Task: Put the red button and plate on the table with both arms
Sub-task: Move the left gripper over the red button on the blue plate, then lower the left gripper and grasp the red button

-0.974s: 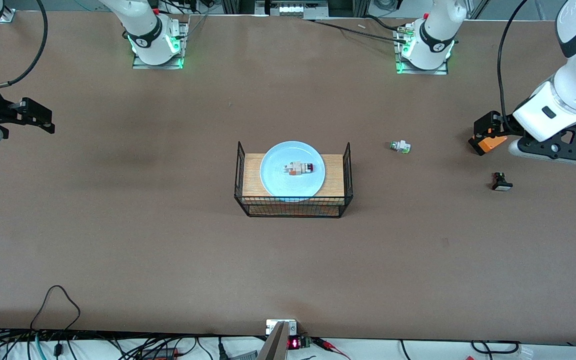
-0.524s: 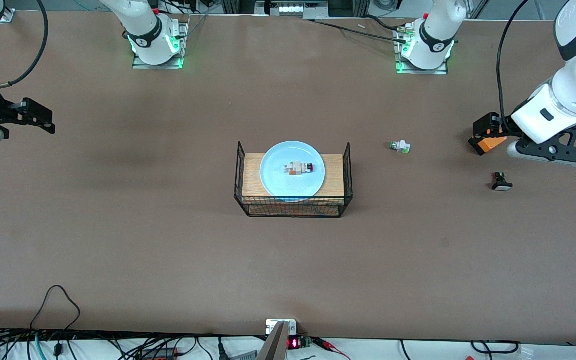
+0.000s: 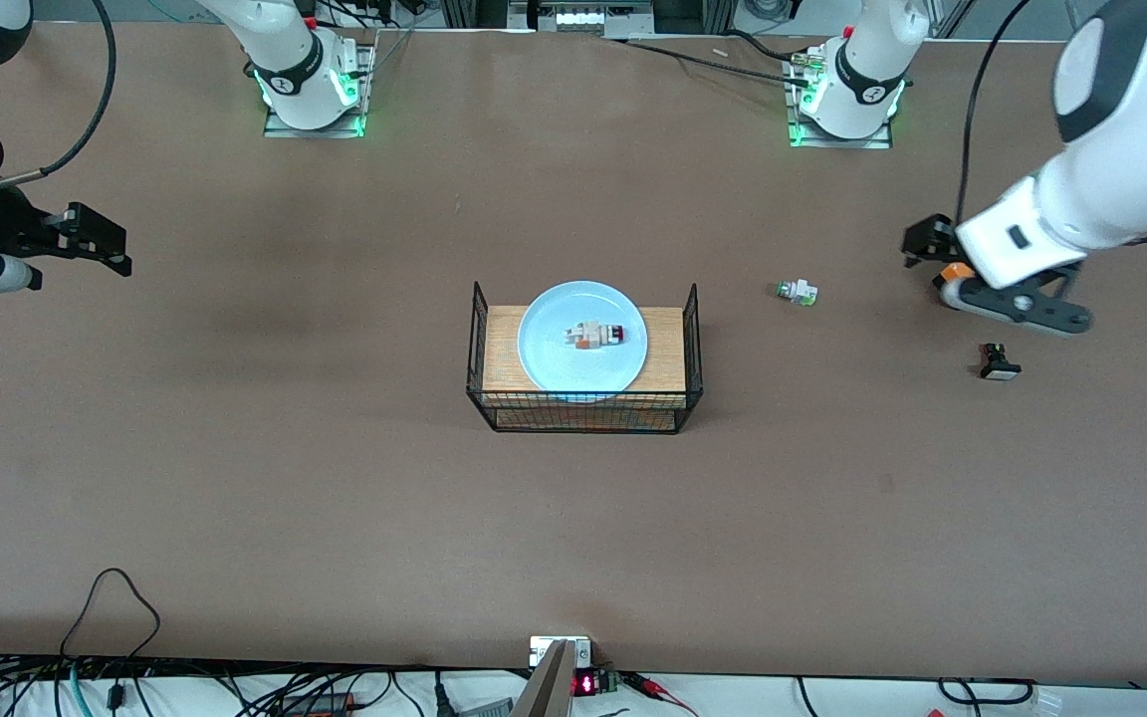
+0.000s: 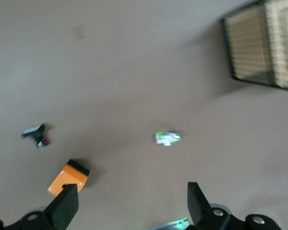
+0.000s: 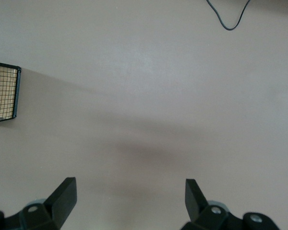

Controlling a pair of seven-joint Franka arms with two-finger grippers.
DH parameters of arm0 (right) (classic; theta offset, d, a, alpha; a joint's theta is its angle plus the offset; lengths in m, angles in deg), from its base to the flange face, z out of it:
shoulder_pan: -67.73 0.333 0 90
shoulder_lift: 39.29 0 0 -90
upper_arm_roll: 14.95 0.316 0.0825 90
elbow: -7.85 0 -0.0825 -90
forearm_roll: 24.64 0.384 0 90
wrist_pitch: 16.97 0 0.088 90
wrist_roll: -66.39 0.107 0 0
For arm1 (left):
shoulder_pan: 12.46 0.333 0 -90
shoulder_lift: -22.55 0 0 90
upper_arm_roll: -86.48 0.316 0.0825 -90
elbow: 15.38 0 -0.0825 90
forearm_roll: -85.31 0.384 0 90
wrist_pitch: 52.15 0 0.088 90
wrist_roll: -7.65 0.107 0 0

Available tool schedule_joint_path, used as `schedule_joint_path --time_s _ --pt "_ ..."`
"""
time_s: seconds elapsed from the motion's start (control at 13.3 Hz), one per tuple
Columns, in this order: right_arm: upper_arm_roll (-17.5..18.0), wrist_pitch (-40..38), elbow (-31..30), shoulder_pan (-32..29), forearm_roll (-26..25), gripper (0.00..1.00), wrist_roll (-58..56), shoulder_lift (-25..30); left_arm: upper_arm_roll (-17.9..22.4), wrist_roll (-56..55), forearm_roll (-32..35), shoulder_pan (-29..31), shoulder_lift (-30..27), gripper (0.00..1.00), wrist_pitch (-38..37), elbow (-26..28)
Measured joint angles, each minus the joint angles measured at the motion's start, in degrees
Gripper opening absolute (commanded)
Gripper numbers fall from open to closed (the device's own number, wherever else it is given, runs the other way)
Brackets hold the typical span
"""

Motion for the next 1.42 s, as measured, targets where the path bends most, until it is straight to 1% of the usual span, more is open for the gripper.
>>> schedule_joint_path --time_s 0.15,0.37,0.52,0.67,0.97,1.12,1.27,1.42 --pt "0.0 0.0 0.0 -0.1 0.0 1.00 0.0 -0.4 -4.5 1.4 -1.2 -1.7 0.0 1.00 0.0 -0.8" --pt "-0.2 0.0 0.0 -0.1 0.0 1.00 0.0 -0.6 -12.3 1.6 -3.4 -3.5 0.6 1.00 0.0 -4.6" --pt "-0.2 0.0 0.0 -0.1 0.0 1.00 0.0 -0.6 -16.9 1.7 -3.6 -4.8 3.0 1.00 0.8 -8.5" --pt "-0.2 0.0 0.0 -0.2 0.0 1.00 0.0 -0.6 -19.5 1.8 -3.6 -7.3 7.2 1.00 4.3 -12.0" --pt "-0.2 -0.2 0.0 -0.2 0.0 1.00 0.0 -0.3 -19.9 4.5 -2.8 -13.1 17.1 1.00 18.2 -13.2" --pt "-0.3 -0.3 0.0 -0.2 -0.2 1.00 0.0 -0.3 -19.9 9.1 0.6 -14.2 21.5 1.00 23.7 -13.5" --pt "-0.4 -0.4 -0.1 -0.2 -0.2 1.00 0.0 -0.4 -19.9 14.6 4.2 -14.7 24.8 1.00 26.9 -13.8" --pt "-0.6 -0.4 -0.1 -0.7 -0.2 1.00 0.0 -0.7 -19.9 16.6 8.1 -15.3 26.9 1.00 28.6 -13.8"
